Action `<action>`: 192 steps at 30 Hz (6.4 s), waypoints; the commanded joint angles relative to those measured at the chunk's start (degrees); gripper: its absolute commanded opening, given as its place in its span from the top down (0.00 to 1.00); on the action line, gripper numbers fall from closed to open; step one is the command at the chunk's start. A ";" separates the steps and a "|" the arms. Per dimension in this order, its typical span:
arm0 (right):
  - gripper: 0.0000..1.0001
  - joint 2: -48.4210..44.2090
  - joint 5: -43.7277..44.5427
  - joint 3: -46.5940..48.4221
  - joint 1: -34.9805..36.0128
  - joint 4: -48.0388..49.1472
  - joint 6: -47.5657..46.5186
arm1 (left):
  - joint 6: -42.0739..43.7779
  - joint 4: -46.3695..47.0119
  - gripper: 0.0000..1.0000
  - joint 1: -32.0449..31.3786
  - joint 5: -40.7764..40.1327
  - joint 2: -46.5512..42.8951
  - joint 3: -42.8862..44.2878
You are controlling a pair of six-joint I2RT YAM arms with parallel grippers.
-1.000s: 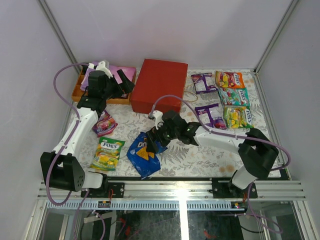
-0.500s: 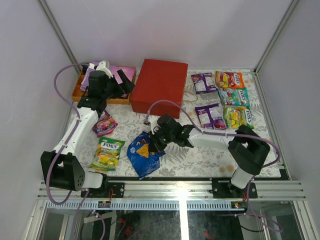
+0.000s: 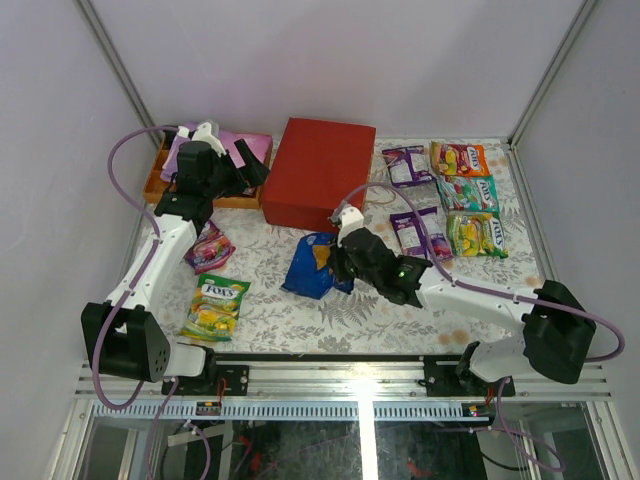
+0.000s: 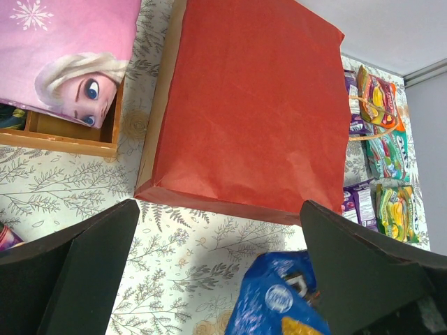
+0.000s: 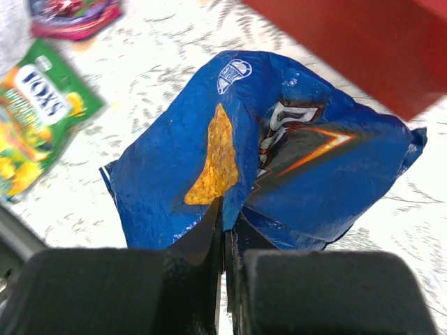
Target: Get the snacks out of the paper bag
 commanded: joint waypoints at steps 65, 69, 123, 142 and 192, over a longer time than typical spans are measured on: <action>0.90 9.82 -10.33 -6.29 -18.85 -4.28 3.60 | -32.61 -6.53 0.28 -15.73 -37.56 13.49 -21.07; 0.89 9.51 -5.48 -4.53 -19.36 -10.60 1.00 | -31.12 -7.57 0.29 -14.21 -39.91 13.29 -19.00; 0.42 21.60 -42.53 -31.74 -38.83 48.05 28.77 | -14.99 9.02 0.13 -17.09 -10.05 6.44 -32.14; 1.00 23.29 -40.39 -26.44 -32.00 56.56 34.87 | -12.42 6.35 0.14 -17.82 -10.16 9.18 -29.67; 0.03 -1.43 -17.84 2.55 -16.92 -16.84 -5.55 | -8.70 -15.14 0.11 -4.97 -8.22 -14.40 -17.70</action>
